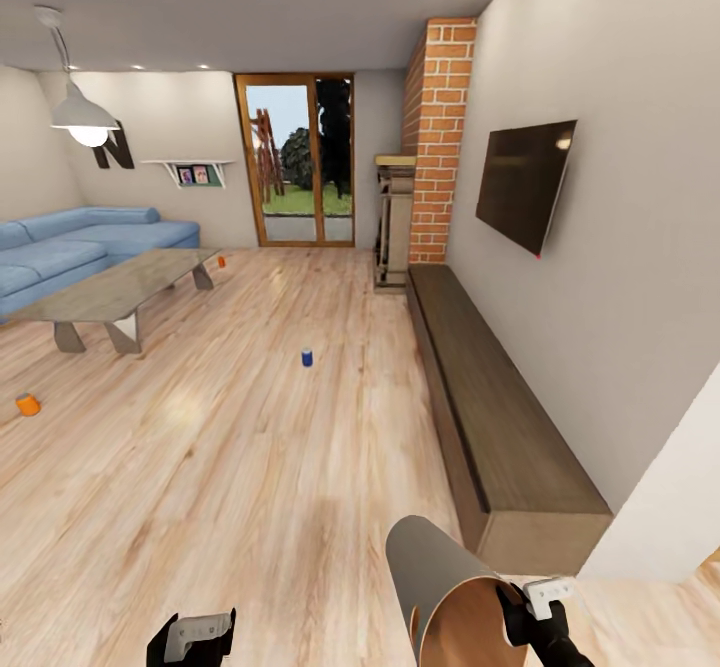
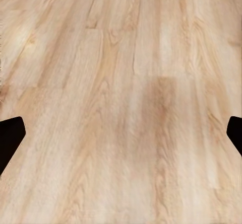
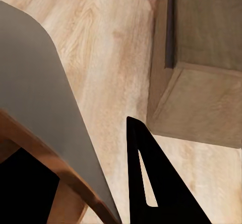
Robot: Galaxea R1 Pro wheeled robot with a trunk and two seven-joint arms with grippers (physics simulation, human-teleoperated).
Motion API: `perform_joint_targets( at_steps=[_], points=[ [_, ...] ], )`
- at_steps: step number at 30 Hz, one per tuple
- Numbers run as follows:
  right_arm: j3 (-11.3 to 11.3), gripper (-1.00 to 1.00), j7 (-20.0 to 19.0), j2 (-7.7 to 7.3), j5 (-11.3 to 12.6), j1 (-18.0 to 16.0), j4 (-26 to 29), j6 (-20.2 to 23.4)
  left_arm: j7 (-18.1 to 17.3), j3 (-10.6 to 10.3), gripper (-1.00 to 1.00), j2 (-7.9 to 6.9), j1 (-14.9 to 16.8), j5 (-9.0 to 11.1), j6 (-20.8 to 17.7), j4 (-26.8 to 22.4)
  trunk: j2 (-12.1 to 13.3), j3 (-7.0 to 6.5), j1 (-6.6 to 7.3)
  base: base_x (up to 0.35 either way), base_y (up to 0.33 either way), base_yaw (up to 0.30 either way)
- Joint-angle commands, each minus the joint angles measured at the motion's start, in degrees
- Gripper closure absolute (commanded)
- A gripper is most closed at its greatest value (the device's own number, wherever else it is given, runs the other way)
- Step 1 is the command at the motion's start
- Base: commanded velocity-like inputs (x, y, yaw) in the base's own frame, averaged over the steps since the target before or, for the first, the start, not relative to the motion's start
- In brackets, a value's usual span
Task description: Put the three can of soda from the living room inside the tash can in the kitchen.
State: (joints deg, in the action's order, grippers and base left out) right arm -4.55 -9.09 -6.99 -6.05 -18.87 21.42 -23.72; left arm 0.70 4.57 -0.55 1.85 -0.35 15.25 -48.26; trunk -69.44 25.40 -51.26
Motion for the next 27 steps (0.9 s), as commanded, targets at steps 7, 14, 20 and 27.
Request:
perform_joint_targets(
  at_steps=[7, 14, 20, 27],
  points=[
    [-0.11, 1.00, -0.26, 0.05, 0.16, -0.03, 0.10, -0.01, -0.03, 0.00, -1.00, 0.02, 0.00, 0.00, 0.03, 0.01, 0.00, -0.01, 0.00, 0.186, 0.194, 0.211],
    [-0.10, 1.00, -0.28, 0.05, 0.11, -0.03, 0.08, -0.01, -0.06, 0.00, -1.00, 0.01, 0.00, 0.00, 0.03, -0.03, 0.00, -0.01, 0.00, 0.161, 0.240, 0.244],
    [-0.10, 1.00, -0.30, 0.05, 0.11, -0.01, 0.08, -0.01, -0.08, 0.00, -1.00, 0.00, 0.00, 0.00, -0.01, -0.04, 0.00, -0.01, 0.00, 0.167, 0.234, 0.247],
    [-0.10, 1.00, -0.32, 0.05, 0.08, -0.03, 0.10, -0.01, -0.09, 0.00, -1.00, 0.01, 0.00, 0.00, -0.02, -0.05, 0.00, -0.01, 0.00, 0.178, 0.243, 0.247]
  ],
)
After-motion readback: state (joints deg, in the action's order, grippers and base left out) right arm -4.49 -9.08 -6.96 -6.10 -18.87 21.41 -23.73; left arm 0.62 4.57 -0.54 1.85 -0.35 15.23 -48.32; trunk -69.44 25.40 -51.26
